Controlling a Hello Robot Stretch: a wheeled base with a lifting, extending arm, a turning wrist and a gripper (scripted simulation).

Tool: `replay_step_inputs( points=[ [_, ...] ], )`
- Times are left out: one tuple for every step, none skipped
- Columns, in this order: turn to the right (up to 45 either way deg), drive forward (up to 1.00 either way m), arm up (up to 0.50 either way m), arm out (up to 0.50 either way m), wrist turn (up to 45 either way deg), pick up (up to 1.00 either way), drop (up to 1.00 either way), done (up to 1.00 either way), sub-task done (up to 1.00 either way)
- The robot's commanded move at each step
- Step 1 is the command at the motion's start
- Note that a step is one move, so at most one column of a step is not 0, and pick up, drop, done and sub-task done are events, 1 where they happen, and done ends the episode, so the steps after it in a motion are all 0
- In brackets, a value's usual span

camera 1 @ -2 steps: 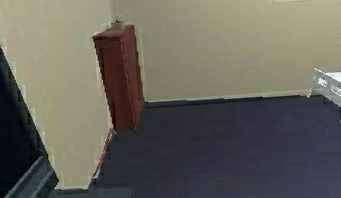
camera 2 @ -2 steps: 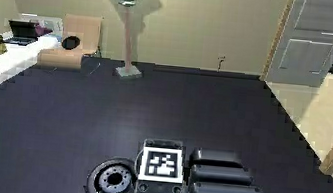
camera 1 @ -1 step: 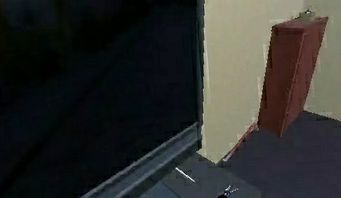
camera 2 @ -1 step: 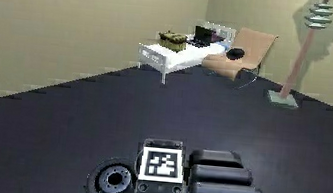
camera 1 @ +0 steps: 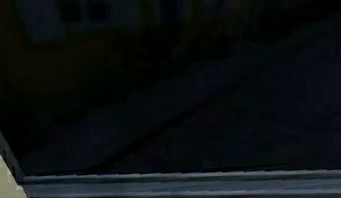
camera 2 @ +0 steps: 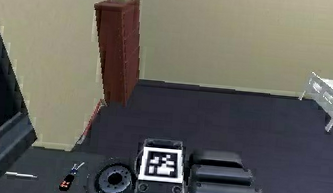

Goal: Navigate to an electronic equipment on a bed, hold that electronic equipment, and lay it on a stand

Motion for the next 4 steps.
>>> replay_step_inputs(
  points=[
    [-45.0, 0.00, 0.00, 0.00, 0.0, 0.00, 0.00, 0.00, 0.00],
    [-24.0, 0.00, 0.00, 0.00, 0.0, 0.00, 0.00, 0.00, 0.00],
    [0.0, 0.00, 0.00, 0.10, 0.0, 0.00, 0.00, 0.00, 0.00],
    [0.0, 0.00, 0.00, 0.00, 45.0, 0.00, 0.00, 0.00, 0.00]
  ],
)
